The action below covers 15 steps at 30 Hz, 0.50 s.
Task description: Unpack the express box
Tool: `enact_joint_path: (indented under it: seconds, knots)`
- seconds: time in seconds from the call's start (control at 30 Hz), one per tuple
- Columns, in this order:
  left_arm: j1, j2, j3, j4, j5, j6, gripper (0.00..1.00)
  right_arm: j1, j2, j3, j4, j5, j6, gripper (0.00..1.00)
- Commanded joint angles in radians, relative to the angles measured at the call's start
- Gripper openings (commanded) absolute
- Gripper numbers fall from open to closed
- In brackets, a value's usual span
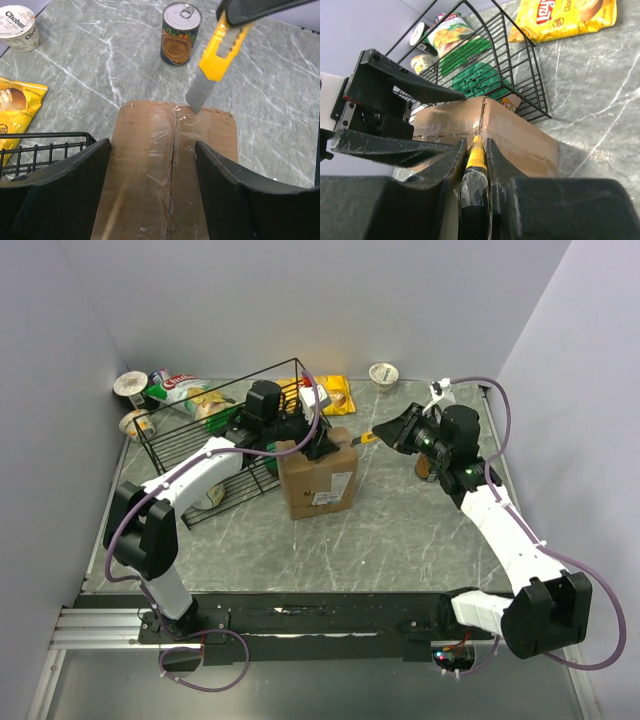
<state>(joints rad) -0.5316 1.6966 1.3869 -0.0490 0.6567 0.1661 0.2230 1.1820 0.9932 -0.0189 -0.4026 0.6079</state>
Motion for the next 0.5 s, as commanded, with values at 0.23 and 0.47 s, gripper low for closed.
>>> enact_joint_path:
  seconds: [0.23, 0.47]
  knots:
    - [-0.01, 0.037, -0.019, -0.045, -0.042, -0.002, 0.73, 0.006, -0.022, 0.065, 0.094, 0.025, -0.16, 0.0]
    - [-0.016, 0.032, -0.028, -0.043, -0.054, 0.0, 0.72, 0.104, 0.036, 0.139, 0.129, 0.087, -0.373, 0.0]
